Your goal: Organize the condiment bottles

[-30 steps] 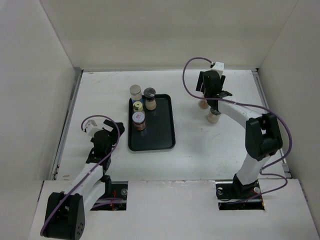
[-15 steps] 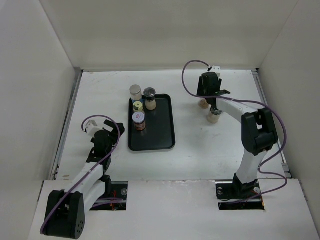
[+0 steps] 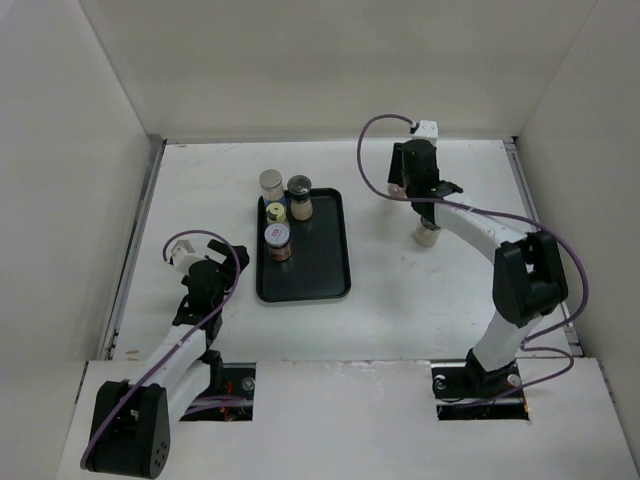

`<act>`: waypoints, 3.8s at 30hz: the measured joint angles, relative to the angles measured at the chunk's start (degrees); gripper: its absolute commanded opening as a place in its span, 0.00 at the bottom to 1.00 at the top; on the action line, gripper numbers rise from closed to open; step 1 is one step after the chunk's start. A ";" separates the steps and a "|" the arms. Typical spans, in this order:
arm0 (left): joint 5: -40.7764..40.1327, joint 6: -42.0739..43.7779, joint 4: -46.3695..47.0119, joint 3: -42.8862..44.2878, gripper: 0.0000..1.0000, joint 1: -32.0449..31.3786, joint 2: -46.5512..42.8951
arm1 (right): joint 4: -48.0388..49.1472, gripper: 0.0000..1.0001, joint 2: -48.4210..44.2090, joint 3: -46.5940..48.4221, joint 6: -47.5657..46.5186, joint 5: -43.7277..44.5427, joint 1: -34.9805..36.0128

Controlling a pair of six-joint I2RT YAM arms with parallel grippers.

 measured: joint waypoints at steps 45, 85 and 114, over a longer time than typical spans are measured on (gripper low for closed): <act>0.26 -0.09 -0.15 -0.02 1.00 0.13 -2.51 | 8.63 0.81 0.24 -7.21 1.14 -1.44 44.44; 0.55 -0.39 0.92 -0.02 1.00 -0.15 0.96 | 8.94 0.87 -13.49 -29.88 11.65 13.88 -0.11; 0.68 -0.44 1.90 -0.02 1.00 -0.74 1.57 | 15.56 0.56 -2.47 -11.41 5.44 9.09 26.93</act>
